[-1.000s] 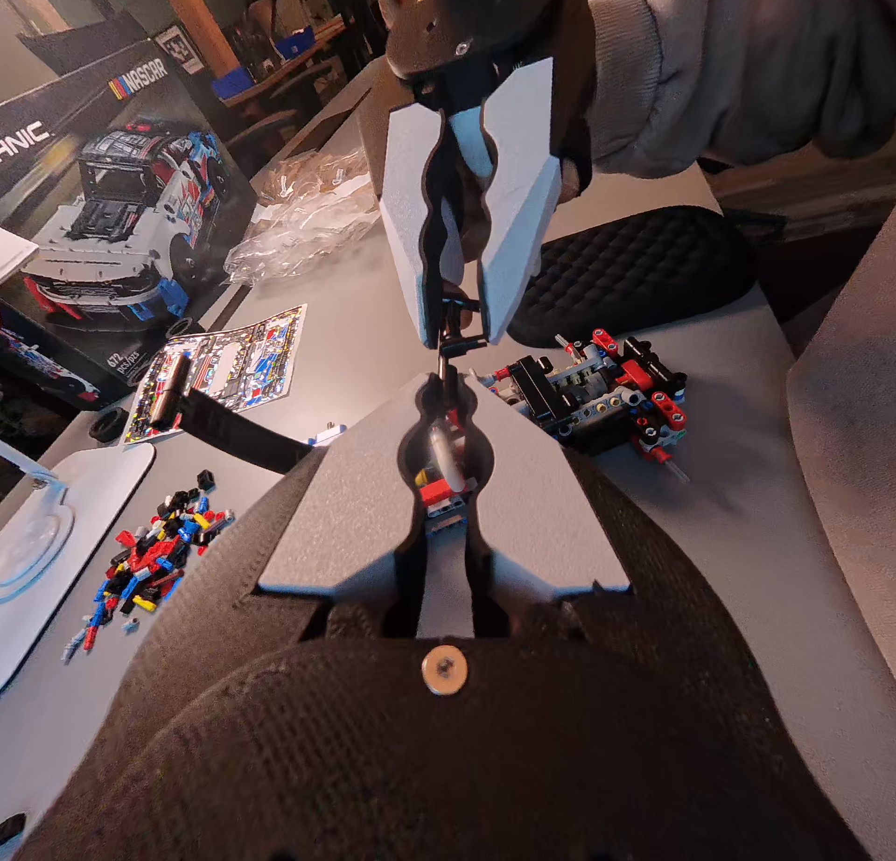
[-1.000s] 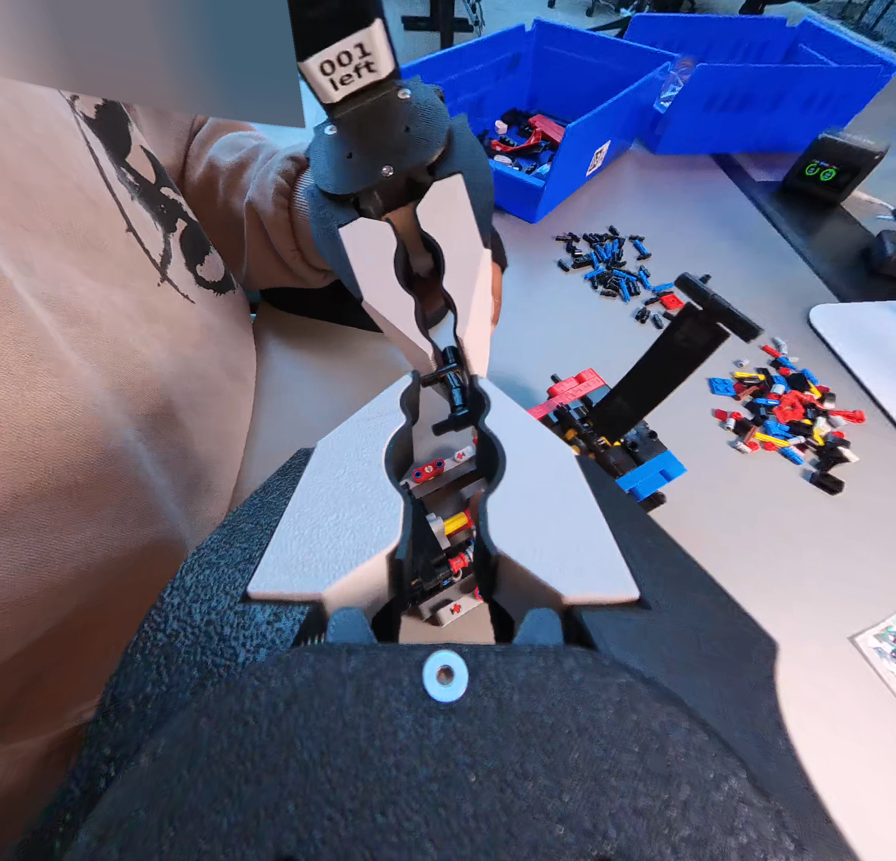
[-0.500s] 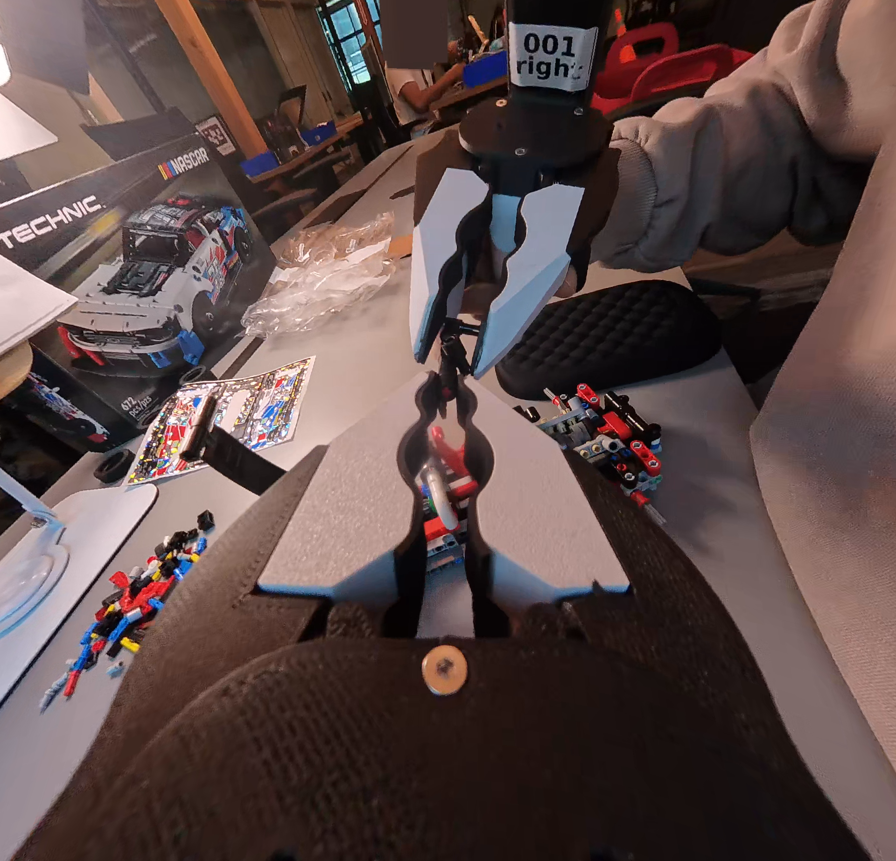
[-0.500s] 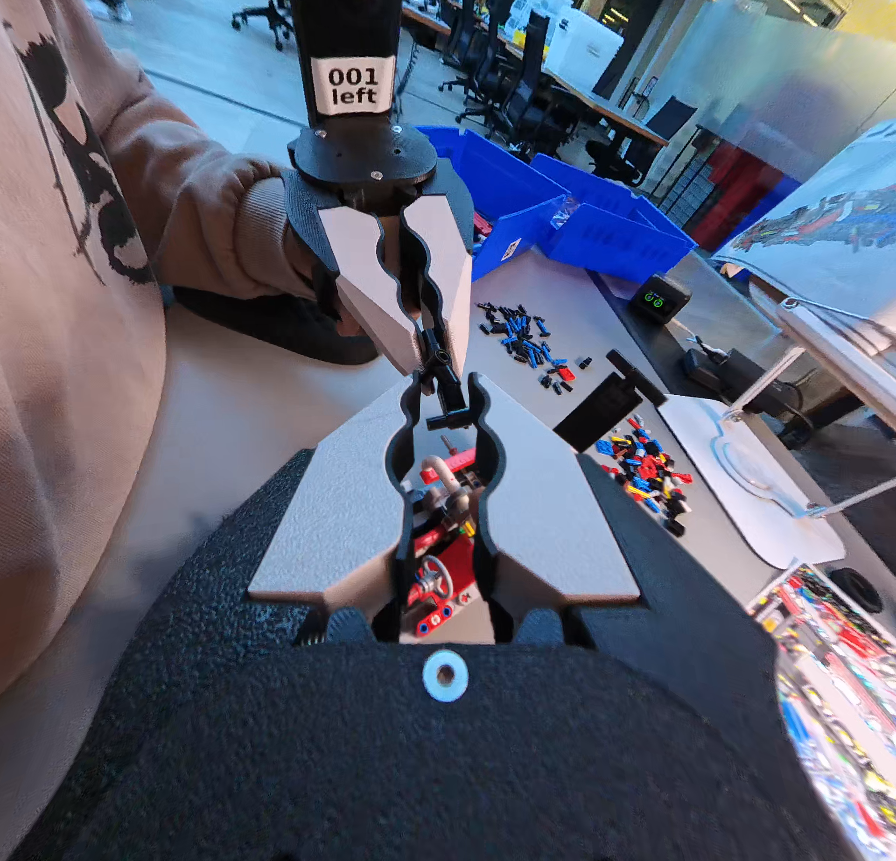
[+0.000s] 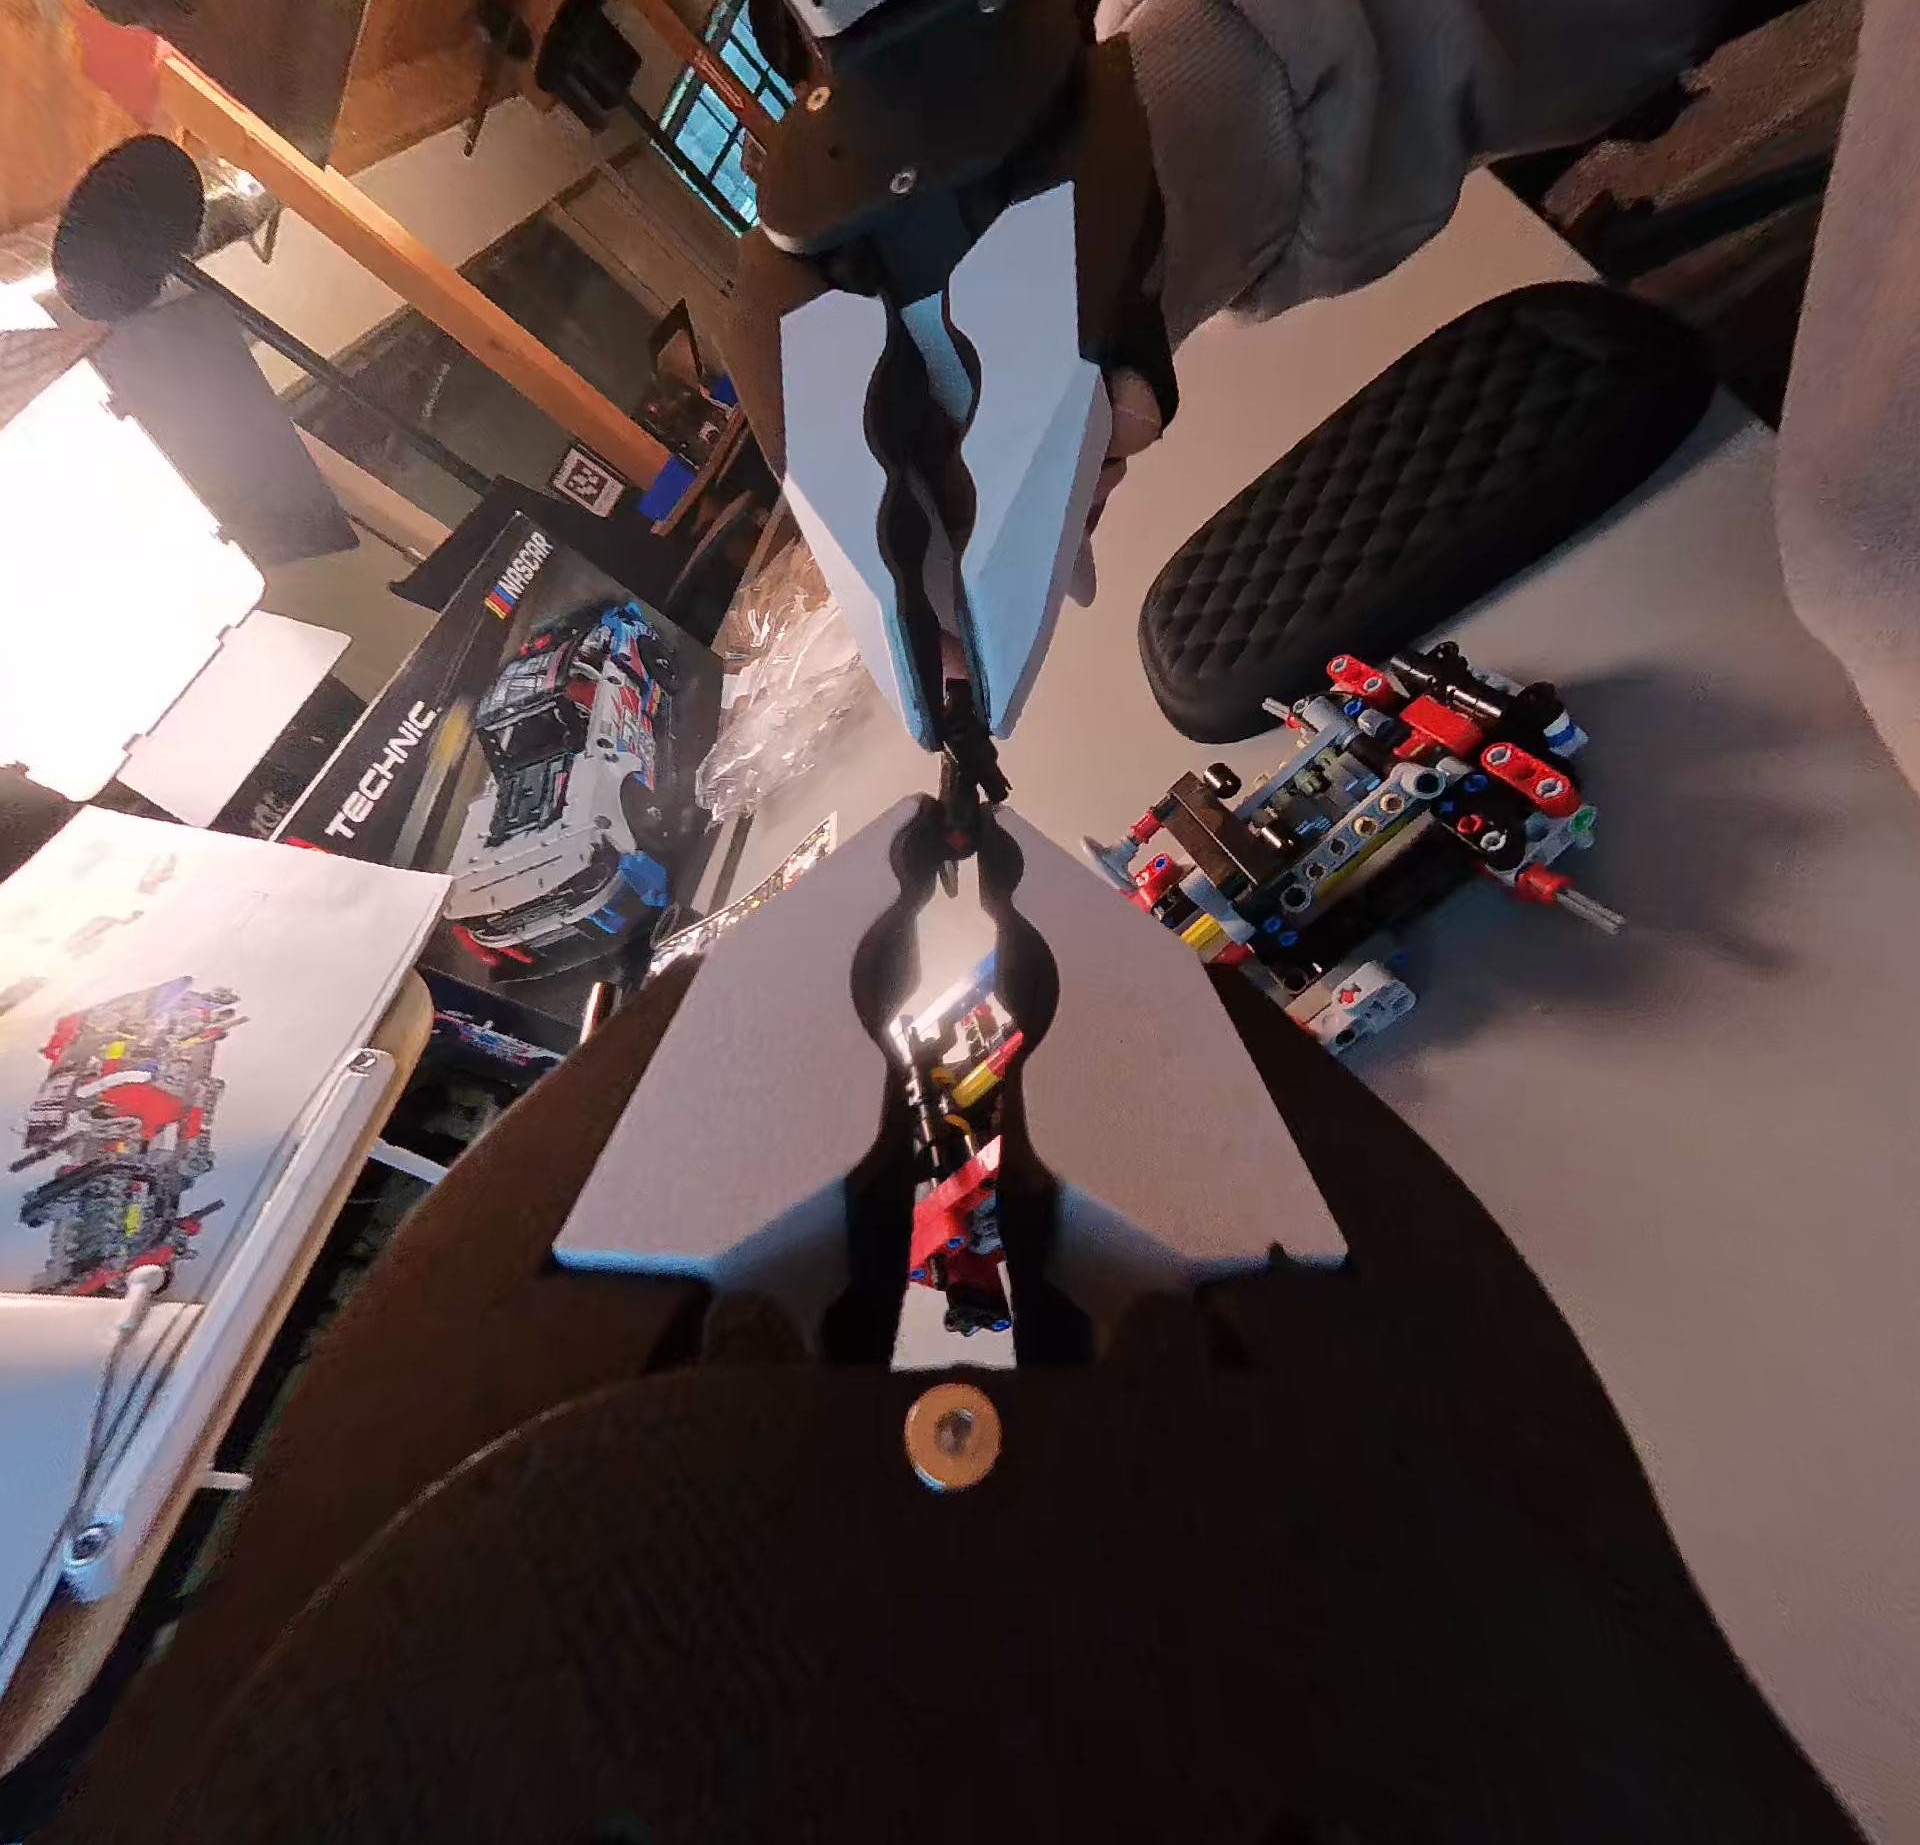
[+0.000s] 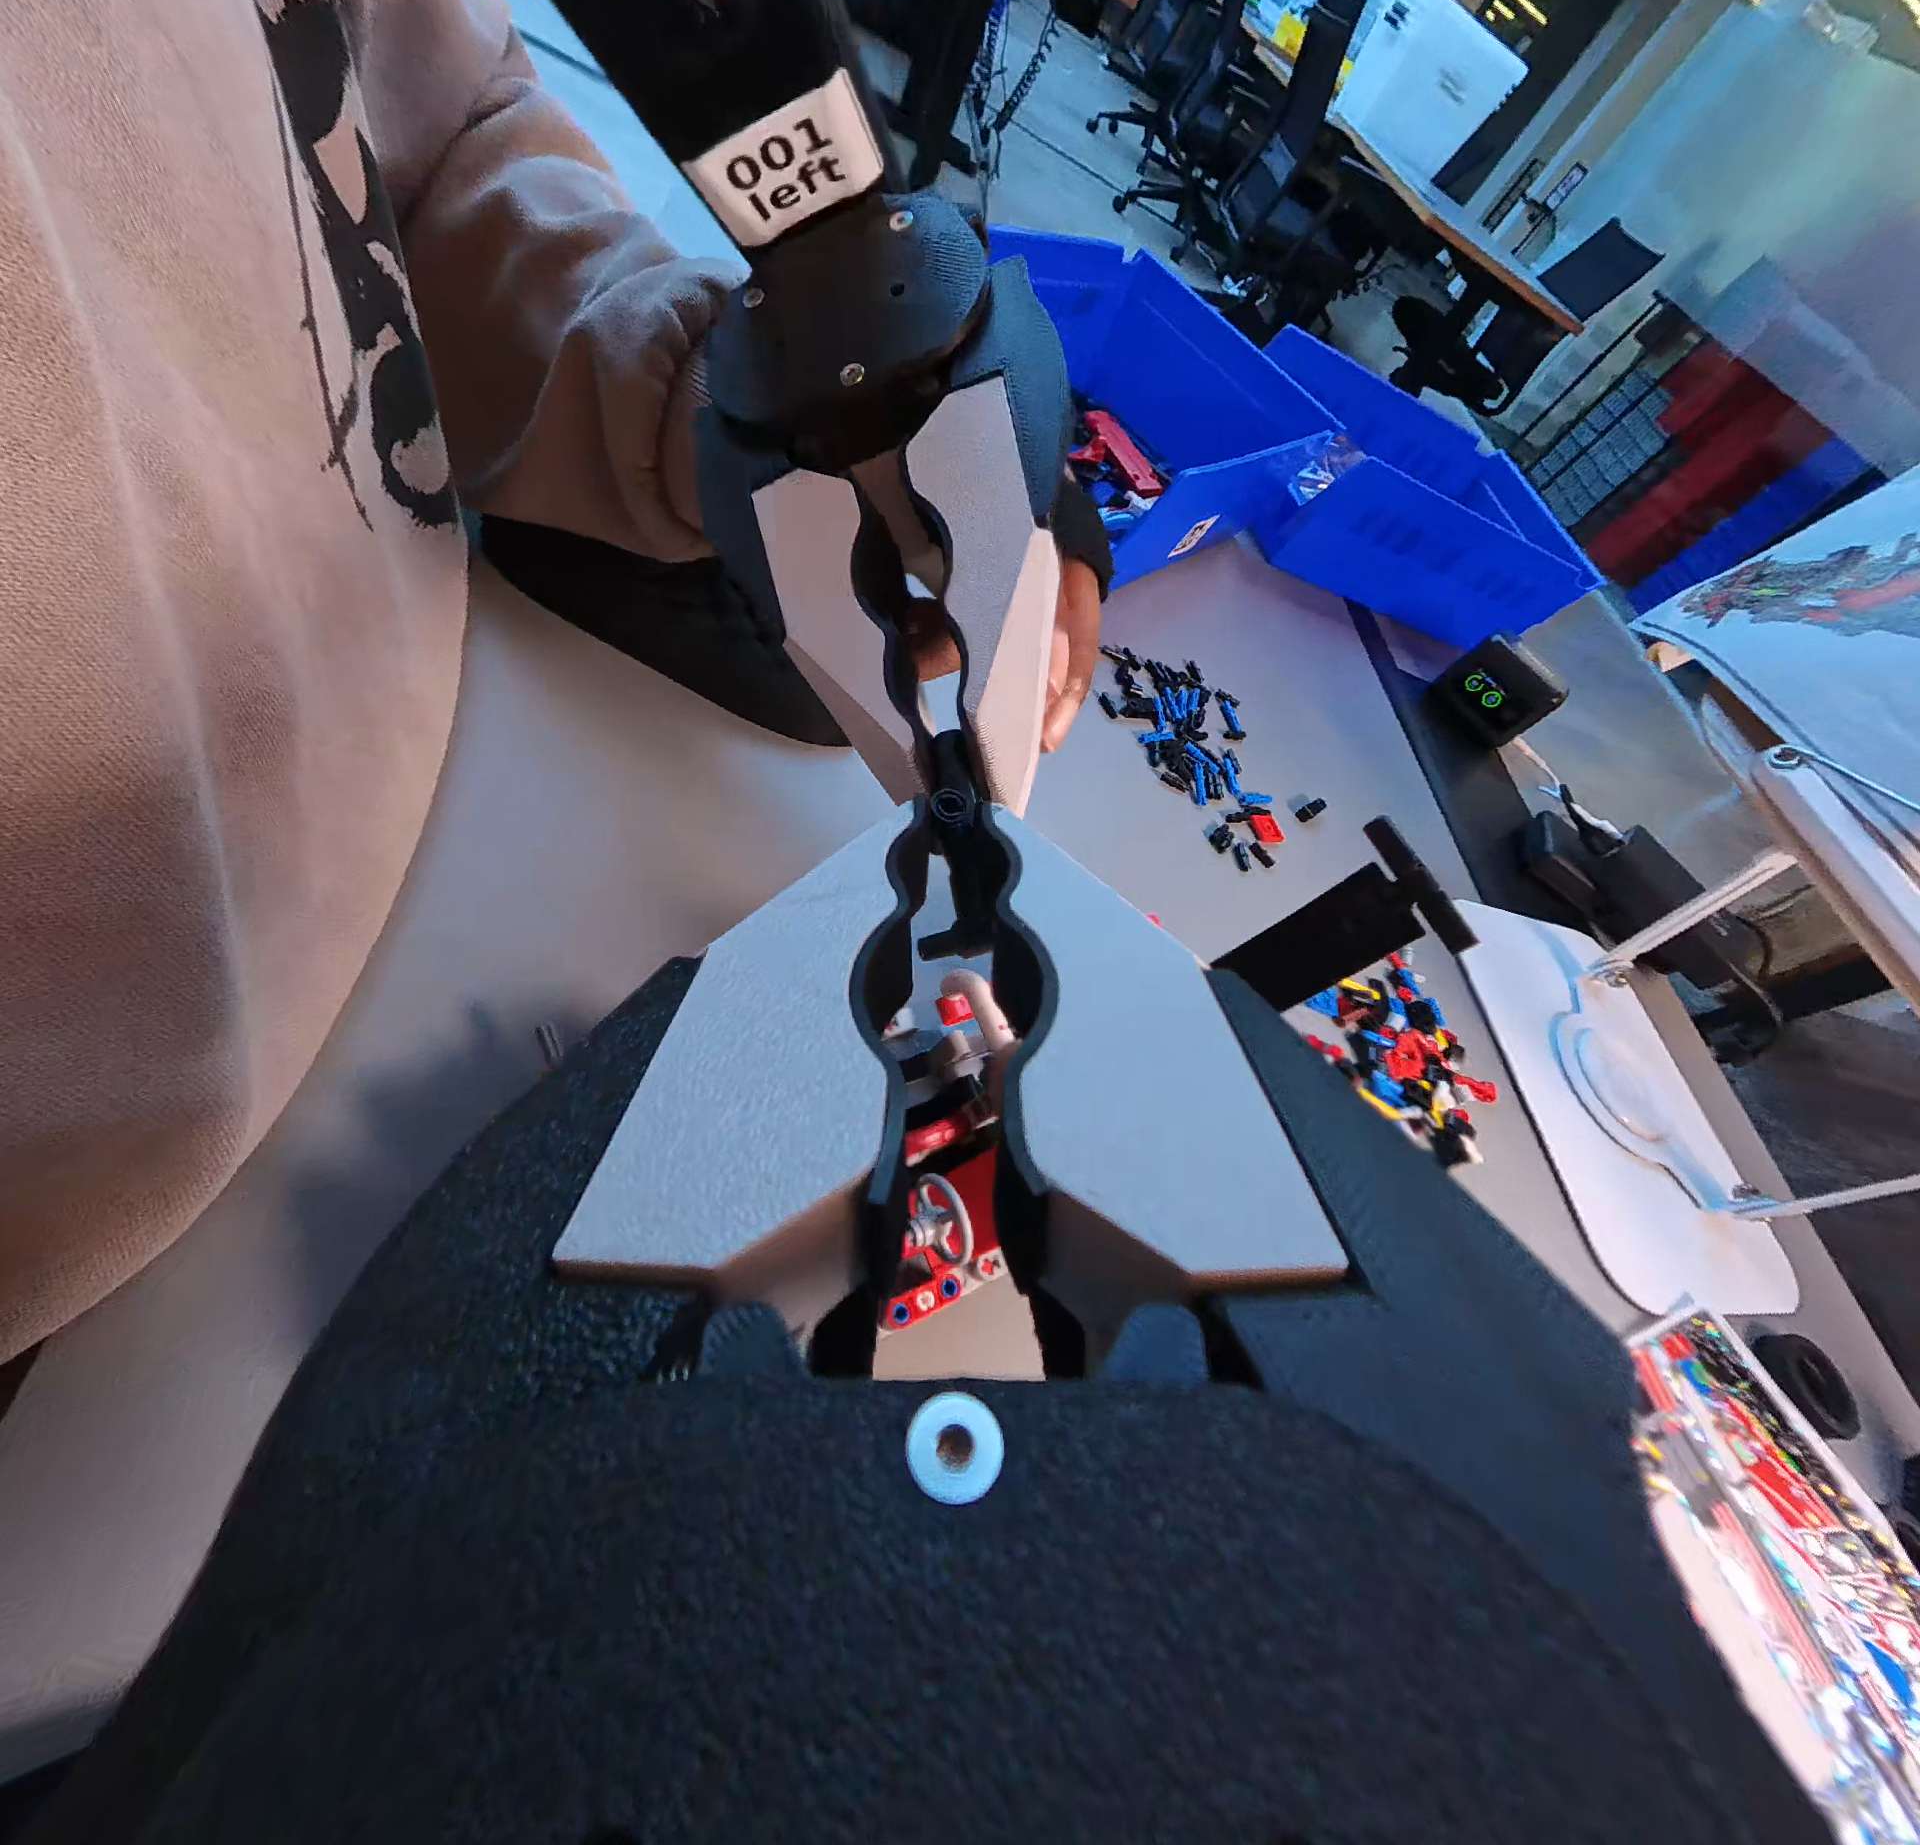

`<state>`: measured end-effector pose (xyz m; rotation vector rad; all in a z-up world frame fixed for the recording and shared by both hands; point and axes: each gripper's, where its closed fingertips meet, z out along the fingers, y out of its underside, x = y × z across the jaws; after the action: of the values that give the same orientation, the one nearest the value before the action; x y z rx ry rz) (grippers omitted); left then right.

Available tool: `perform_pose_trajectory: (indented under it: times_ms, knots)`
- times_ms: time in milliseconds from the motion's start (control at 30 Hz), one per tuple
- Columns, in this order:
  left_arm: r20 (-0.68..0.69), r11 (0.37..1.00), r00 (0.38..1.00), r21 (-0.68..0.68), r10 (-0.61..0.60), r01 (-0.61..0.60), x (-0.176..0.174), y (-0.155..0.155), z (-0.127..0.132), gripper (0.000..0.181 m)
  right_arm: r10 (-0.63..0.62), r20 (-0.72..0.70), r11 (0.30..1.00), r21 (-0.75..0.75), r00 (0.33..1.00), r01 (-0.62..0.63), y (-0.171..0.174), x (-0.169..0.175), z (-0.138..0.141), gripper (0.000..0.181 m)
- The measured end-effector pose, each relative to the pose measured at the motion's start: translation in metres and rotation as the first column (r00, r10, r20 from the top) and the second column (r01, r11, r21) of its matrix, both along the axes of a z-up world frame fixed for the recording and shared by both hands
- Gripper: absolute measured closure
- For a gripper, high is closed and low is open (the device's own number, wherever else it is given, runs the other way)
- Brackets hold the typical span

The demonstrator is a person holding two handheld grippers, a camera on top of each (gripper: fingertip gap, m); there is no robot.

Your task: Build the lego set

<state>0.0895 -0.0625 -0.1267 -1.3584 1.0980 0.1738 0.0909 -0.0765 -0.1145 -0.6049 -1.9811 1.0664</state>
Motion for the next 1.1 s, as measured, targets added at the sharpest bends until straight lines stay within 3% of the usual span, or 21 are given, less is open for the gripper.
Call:
perform_pose_trajectory:
  times_ms: [133,367,433,533,600,667,767,833,900,1100]
  knots:
    - [-0.126,0.995,0.992,0.096,0.023,-0.011,0.0,-0.001,0.002,0.176,0.027,0.059,0.99,-0.142,0.998,-0.018,-0.001,0.002,0.001,0.174]
    - [-0.367,0.964,0.928,0.262,0.061,0.04,0.004,-0.003,0.0,0.176,0.074,0.171,0.935,-0.353,0.983,-0.009,0.007,0.005,-0.007,0.131]
    - [-0.417,0.955,0.907,0.29,0.062,0.068,0.006,-0.003,-0.002,0.178,0.127,0.22,0.908,-0.418,0.967,-0.025,0.006,0.006,-0.014,0.135]
    - [-0.452,0.948,0.891,0.302,0.047,0.103,0.009,-0.003,-0.003,0.176,0.187,0.224,0.872,-0.487,0.957,-0.056,0.003,0.007,-0.016,0.16]
    - [-0.433,0.951,0.9,0.295,0.046,0.093,0.006,-0.002,-0.004,0.171,0.178,0.202,0.878,-0.474,0.963,-0.063,0.004,0.005,-0.016,0.161]
    - [-0.316,0.968,0.949,0.24,0.013,0.067,0.004,-0.002,-0.003,0.166,0.164,0.172,0.891,-0.449,0.971,-0.071,0.005,0.004,-0.015,0.162]
    - [0.04,0.998,0.997,0.008,-0.06,0.06,-0.003,-0.003,-0.002,0.157,0.121,0.139,0.918,-0.393,0.983,-0.058,0.011,0.003,-0.013,0.162]
    - [0.323,0.973,0.943,-0.183,-0.077,0.142,-0.006,-0.006,0.0,0.149,0.09,0.12,0.935,-0.353,0.989,-0.042,0.015,0.002,-0.013,0.162]
    - [0.516,0.928,0.854,-0.283,-0.066,0.243,-0.006,-0.009,0.003,0.15,0.071,0.092,0.947,-0.32,0.993,-0.038,0.016,0.0,-0.011,0.162]
    - [0.707,0.86,0.707,-0.358,-0.005,0.364,-0.002,-0.005,0.011,0.168,0.046,0.025,0.976,-0.215,0.999,-0.039,0.009,-0.006,-0.011,0.163]
